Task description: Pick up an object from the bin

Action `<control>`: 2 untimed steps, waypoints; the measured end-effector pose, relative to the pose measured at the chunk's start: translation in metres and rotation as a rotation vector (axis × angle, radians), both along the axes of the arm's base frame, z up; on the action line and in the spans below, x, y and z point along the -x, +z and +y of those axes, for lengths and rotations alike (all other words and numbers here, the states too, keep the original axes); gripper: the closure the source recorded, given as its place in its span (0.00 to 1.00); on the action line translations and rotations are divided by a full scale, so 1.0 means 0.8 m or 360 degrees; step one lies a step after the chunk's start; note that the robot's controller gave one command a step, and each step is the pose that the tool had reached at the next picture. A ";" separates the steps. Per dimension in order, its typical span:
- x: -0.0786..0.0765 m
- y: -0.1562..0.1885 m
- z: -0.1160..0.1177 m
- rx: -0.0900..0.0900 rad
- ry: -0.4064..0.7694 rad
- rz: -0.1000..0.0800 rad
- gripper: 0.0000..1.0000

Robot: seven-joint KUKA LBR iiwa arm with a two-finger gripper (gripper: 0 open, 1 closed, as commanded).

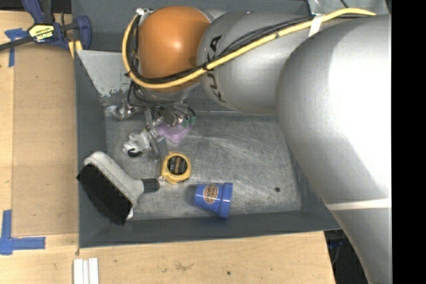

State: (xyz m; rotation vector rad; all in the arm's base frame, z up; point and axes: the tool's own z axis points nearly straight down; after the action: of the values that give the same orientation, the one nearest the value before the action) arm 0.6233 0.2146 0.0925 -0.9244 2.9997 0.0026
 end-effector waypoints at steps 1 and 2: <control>0.009 -0.017 -0.010 -0.0011 0.0765 -0.0025 1.00; 0.009 -0.017 -0.010 -0.0011 0.0764 -0.0025 1.00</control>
Offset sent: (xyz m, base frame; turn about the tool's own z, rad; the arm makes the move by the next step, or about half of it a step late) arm 0.0000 0.0000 0.0000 0.0000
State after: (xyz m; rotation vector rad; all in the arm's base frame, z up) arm 0.6163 0.2068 0.0789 -1.6026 2.6802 0.0069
